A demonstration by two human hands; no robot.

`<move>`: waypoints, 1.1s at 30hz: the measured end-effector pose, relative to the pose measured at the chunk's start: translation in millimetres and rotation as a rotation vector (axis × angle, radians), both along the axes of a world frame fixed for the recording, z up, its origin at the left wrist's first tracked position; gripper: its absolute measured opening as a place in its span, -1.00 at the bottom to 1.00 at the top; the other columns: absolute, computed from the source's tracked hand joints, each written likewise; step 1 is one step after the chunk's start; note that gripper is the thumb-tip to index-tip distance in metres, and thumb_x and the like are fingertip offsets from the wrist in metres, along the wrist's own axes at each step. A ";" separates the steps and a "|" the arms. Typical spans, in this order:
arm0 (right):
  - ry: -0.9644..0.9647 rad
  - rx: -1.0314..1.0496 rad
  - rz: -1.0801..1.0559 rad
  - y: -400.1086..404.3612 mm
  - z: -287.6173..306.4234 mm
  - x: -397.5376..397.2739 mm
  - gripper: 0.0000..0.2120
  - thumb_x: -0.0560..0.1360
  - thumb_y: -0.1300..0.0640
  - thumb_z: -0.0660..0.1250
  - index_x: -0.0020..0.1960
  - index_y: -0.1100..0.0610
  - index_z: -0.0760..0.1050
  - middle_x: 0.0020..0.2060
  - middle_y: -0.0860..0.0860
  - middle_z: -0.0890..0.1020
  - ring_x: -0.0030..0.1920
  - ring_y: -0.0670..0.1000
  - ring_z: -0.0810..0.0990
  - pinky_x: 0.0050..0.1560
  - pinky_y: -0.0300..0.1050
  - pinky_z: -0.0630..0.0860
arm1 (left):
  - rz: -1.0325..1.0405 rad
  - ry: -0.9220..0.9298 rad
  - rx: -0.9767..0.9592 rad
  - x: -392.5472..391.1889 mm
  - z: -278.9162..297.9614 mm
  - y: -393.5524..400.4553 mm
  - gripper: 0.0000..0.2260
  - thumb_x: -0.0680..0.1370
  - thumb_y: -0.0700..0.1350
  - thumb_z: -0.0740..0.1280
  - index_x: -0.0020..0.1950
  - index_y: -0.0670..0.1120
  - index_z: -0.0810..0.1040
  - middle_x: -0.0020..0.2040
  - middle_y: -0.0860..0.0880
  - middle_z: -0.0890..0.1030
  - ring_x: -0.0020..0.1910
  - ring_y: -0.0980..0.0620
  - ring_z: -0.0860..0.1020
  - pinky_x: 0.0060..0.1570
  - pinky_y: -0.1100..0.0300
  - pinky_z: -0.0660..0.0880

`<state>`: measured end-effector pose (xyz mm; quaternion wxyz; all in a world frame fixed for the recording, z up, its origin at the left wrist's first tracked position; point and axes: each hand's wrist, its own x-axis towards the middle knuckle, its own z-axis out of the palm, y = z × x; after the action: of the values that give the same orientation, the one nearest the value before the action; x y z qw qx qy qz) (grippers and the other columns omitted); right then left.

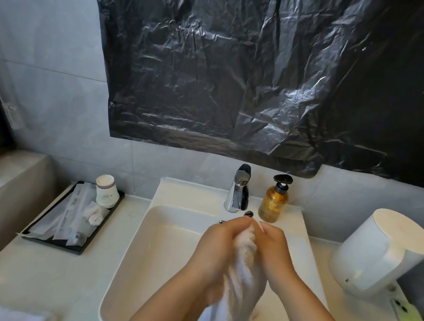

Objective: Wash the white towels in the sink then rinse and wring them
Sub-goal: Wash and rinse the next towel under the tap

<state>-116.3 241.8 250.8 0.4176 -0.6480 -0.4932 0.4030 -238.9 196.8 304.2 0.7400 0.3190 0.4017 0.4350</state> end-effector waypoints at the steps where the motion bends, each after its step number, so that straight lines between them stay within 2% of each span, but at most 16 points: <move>1: 0.066 -0.025 0.012 -2.4 -2.8 5.5 -0.69 0.57 0.03 0.29 -0.30 0.15 0.48 -0.34 0.10 0.54 -0.23 0.06 0.50 -0.12 -0.05 0.38 | -0.024 0.026 0.057 -5.6 3.3 1.5 -0.75 0.49 0.01 0.35 -0.10 -0.18 0.58 -0.21 -0.20 0.56 -0.20 -0.08 0.54 -0.13 0.12 0.45; 4: 0.331 -0.121 0.007 -8.1 -0.9 15.9 -0.69 0.58 0.06 0.30 0.00 0.33 0.60 -0.10 0.22 0.69 -0.06 0.19 0.67 0.06 0.05 0.50 | 0.012 0.150 0.237 -23.8 4.1 9.7 -0.79 0.51 -0.06 0.41 -0.32 -0.06 0.62 -0.30 -0.13 0.60 -0.29 -0.06 0.56 -0.24 0.18 0.47; 6: 0.460 -0.234 0.058 -11.2 4.1 20.4 -0.70 0.59 0.08 0.28 0.11 0.31 0.61 0.03 0.25 0.68 0.08 0.21 0.66 0.16 0.06 0.50 | 0.035 0.244 0.277 -37.1 3.0 15.1 -0.79 0.53 -0.11 0.42 -0.32 -0.05 0.61 -0.33 -0.07 0.61 -0.32 -0.03 0.56 -0.25 0.19 0.47; 8: 0.513 -0.389 0.128 -17.1 8.9 21.6 -0.69 0.58 0.04 0.28 0.03 0.25 0.67 -0.01 0.21 0.69 0.03 0.16 0.68 0.06 -0.03 0.55 | 0.012 0.331 0.288 -50.4 3.4 19.8 -0.89 0.47 -0.11 0.48 -0.21 -0.09 0.62 -0.30 -0.07 0.62 -0.29 -0.03 0.58 -0.20 0.16 0.47; 10: 0.484 -0.419 0.205 -21.1 13.6 23.2 -0.73 0.56 0.06 0.31 -0.10 0.23 0.67 -0.13 0.17 0.69 -0.10 0.12 0.68 -0.09 -0.12 0.55 | -0.045 0.428 0.242 -63.6 -6.4 29.7 -0.87 0.43 -0.07 0.49 -0.15 -0.11 0.64 -0.26 -0.07 0.65 -0.25 -0.04 0.62 -0.14 0.13 0.50; 12: 0.457 -0.294 0.190 -20.3 23.4 24.2 -0.80 0.55 0.12 0.34 -0.16 0.21 0.62 -0.22 0.14 0.66 -0.18 0.09 0.64 -0.18 -0.15 0.50 | -0.090 0.530 0.164 -72.2 -19.9 37.8 -0.73 0.39 0.02 0.50 -0.02 -0.11 0.65 -0.16 -0.10 0.70 -0.16 -0.08 0.68 -0.01 0.04 0.58; 14: 0.533 -0.166 0.106 -15.8 34.9 24.5 -0.78 0.55 0.15 0.33 -0.24 0.17 0.60 -0.31 0.09 0.62 -0.25 0.06 0.60 -0.21 -0.13 0.44 | -0.118 0.569 0.127 -74.7 -32.3 38.9 -0.62 0.33 0.07 0.49 0.04 -0.12 0.65 -0.09 -0.14 0.72 -0.10 -0.13 0.70 0.03 -0.03 0.60; 19: 0.712 0.000 -0.168 3.3 60.8 23.2 -0.75 0.55 0.10 0.29 -0.29 0.13 0.45 -0.40 0.02 0.46 -0.31 -0.01 0.48 -0.23 -0.11 0.40 | -0.239 0.579 0.073 -63.4 -47.4 23.1 -0.61 0.45 0.15 0.44 -0.08 -0.19 0.71 -0.05 -0.21 0.71 -0.10 -0.14 0.68 -0.05 0.09 0.54; 21: 0.505 0.164 -0.271 -1.2 69.6 15.1 -0.80 0.59 0.12 0.25 -0.21 0.10 0.43 -0.31 0.01 0.48 -0.24 0.01 0.48 -0.19 -0.11 0.43 | -0.123 0.488 0.085 -50.0 -46.2 18.0 -0.58 0.45 0.16 0.40 -0.07 -0.22 0.68 -0.04 -0.24 0.70 -0.13 -0.11 0.65 -0.04 0.06 0.51; 24: -0.073 0.480 -0.175 -26.3 59.3 -22.5 -0.88 0.62 0.10 0.20 -0.10 0.00 0.36 -0.24 -0.01 0.53 -0.23 -0.07 0.50 -0.22 -0.29 0.39 | 0.123 0.186 0.001 -23.3 -33.2 15.7 -0.57 0.61 0.13 0.25 0.06 -0.24 0.66 -0.04 -0.18 0.71 -0.07 -0.13 0.66 0.01 0.04 0.50; 25: -0.250 0.564 -0.073 -36.6 50.6 -38.1 -0.90 0.62 0.08 0.17 -0.07 0.00 0.36 -0.24 0.00 0.56 -0.26 -0.09 0.51 -0.28 -0.31 0.37 | 0.171 0.134 -0.032 -15.7 -29.3 15.7 -0.59 0.64 0.11 0.21 0.00 -0.19 0.68 -0.11 -0.14 0.71 -0.11 -0.11 0.67 -0.04 0.06 0.52; 27: -0.544 0.719 0.076 -42.8 23.8 -49.9 -0.91 0.57 0.05 0.14 0.01 0.04 0.38 -0.27 0.03 0.60 -0.31 -0.03 0.51 -0.34 -0.20 0.36 | 0.182 0.122 -0.007 -3.3 -23.4 11.7 -0.65 0.66 0.02 0.19 -0.20 -0.11 0.61 -0.31 -0.05 0.63 -0.23 -0.02 0.62 -0.19 0.14 0.51; 28: -0.595 0.779 0.088 -37.7 16.0 -44.8 -0.88 0.56 0.04 0.13 0.02 0.06 0.38 -0.31 0.04 0.59 -0.33 0.00 0.49 -0.37 -0.16 0.36 | 0.183 0.138 0.019 1.4 -21.6 8.6 -0.65 0.67 -0.02 0.18 -0.24 -0.11 0.57 -0.36 -0.03 0.60 -0.24 0.00 0.60 -0.22 0.15 0.51; 29: -0.538 0.746 0.102 -30.2 18.6 -38.4 -0.90 0.57 0.03 0.13 -0.02 0.05 0.37 -0.34 0.01 0.56 -0.35 -0.02 0.48 -0.39 -0.14 0.37 | 0.197 0.179 0.047 3.1 -21.1 5.9 -0.65 0.66 -0.03 0.18 -0.24 -0.12 0.58 -0.36 -0.05 0.61 -0.23 0.00 0.61 -0.20 0.13 0.53; 31: -0.342 0.552 0.074 -18.1 32.9 -28.8 -0.80 0.62 0.05 0.15 -0.19 -0.01 0.32 -0.39 -0.09 0.46 -0.36 -0.10 0.44 -0.40 -0.19 0.33 | 0.197 0.172 0.063 3.3 -15.3 0.9 -0.66 0.62 0.01 0.22 -0.20 -0.13 0.66 -0.25 -0.14 0.67 -0.14 -0.08 0.66 -0.04 -0.02 0.56; 33: -0.234 0.359 0.035 -11.6 37.1 -27.2 -0.74 0.64 0.07 0.15 -0.22 -0.02 0.30 -0.37 -0.10 0.43 -0.31 -0.11 0.44 -0.38 -0.23 0.32 | 0.192 0.160 0.072 1.4 -13.5 3.1 -0.66 0.63 -0.01 0.21 -0.16 -0.12 0.70 -0.15 -0.23 0.69 -0.05 -0.15 0.68 0.06 -0.09 0.56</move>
<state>-143.5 230.1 287.8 0.4592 -0.5969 -0.6135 0.2378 -237.5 199.8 290.7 0.6486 0.3394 0.4722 0.4911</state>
